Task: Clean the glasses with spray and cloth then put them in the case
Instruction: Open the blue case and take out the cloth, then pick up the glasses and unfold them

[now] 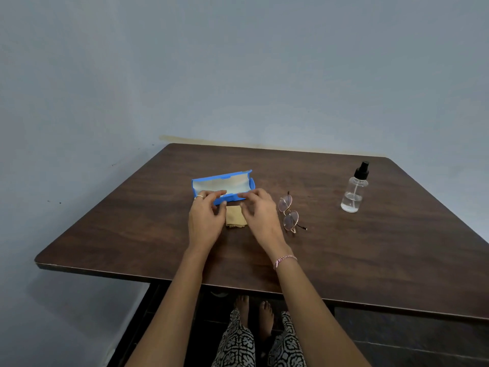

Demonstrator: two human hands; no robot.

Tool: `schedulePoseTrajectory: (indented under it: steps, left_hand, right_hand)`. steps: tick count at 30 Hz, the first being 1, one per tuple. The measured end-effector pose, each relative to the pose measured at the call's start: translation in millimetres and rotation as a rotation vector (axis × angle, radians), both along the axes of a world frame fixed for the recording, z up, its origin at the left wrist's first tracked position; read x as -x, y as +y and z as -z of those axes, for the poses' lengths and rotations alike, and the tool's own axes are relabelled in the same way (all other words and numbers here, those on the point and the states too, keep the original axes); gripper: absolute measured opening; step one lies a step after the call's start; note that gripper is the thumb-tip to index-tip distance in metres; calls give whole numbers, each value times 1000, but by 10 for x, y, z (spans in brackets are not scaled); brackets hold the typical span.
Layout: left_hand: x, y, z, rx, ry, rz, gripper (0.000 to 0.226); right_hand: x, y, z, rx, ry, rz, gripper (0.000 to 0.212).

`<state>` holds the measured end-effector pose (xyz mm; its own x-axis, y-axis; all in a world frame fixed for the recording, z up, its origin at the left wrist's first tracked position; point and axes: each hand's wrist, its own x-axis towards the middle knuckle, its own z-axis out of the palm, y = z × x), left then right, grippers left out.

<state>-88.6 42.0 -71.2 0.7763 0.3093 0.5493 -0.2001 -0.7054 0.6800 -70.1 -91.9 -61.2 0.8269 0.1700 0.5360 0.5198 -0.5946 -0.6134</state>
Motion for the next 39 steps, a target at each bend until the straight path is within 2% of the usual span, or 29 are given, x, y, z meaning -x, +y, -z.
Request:
schedulePoseTrajectory:
  steps: [3,5,7,12,17,22,27,32,35,39]
  left_hand:
    - [3,-160,-103,49,-87,6,22]
    - [-35,-332,-174,102,-50,30,21]
    - [-99,-544,-191,139,38,74,21]
    - [-268,-1030,-86,194,245,167,21]
    - [-400,-1200,-8,222,277,120,20]
    - [-434,-1199,31,199,258,105,21]
    - [-489,-1150,-120,-6,215,117,19]
    - [-688,-1158,-388,-370,183,240,21]
    - [-778,-1202,-531,-492,269,328,21]
    - [-828,-1286,-631,-567,442,339,25]
  right_hand:
    - [145,-174,-282,-235,-144,34,21]
    - [170,-408,-436,-334,-219,91,19]
    - [94,-694,-487,-396,-204,168,19]
    - [-219,-1260,-241,-342,34,303,17]
    - [-311,-1462,30,-227,223,292,14]
    - [-365,-1398,25,-219,249,254,11]
    - [-308,-1401,-30,-220,244,318,11]
    - [-243,-1302,-226,33,364,324,27]
    - [-190,-1231,-358,184,437,339,51]
    - [-110,-1169,-429,259,467,356,57]
